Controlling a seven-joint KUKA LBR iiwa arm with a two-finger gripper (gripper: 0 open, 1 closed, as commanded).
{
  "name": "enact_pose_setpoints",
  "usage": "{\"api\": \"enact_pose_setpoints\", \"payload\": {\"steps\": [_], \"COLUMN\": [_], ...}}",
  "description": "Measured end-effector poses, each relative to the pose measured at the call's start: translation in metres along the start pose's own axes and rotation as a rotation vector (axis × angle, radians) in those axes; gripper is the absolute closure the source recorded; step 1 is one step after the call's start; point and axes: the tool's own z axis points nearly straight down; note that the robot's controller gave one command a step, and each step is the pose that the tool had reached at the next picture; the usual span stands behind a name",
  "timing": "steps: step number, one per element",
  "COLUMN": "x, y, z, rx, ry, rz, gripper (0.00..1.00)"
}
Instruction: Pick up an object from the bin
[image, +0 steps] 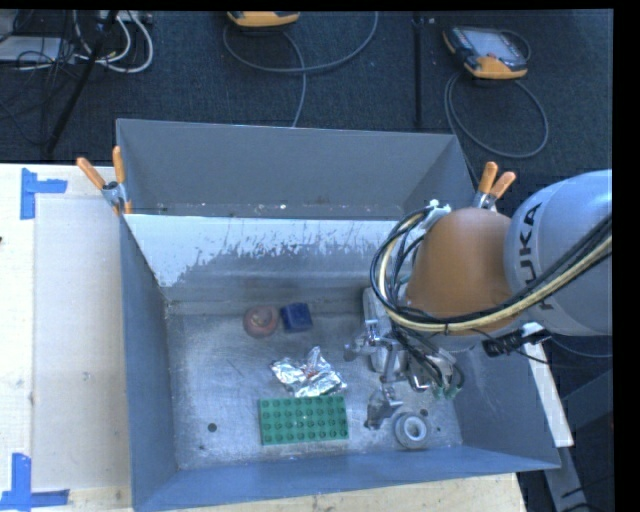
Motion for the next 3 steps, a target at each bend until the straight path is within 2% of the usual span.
{"api": "enact_pose_setpoints", "payload": {"steps": [1,2,3], "x": [0.018,0.017,0.015], "y": [0.041,0.041,0.001], "z": [0.062,0.060,-0.107], "rx": [0.004,0.005,0.007], "ry": [-0.006,-0.010,-0.012], "rz": [-0.170,-0.173,-0.362], "gripper": [0.00,1.00,1.00]}}
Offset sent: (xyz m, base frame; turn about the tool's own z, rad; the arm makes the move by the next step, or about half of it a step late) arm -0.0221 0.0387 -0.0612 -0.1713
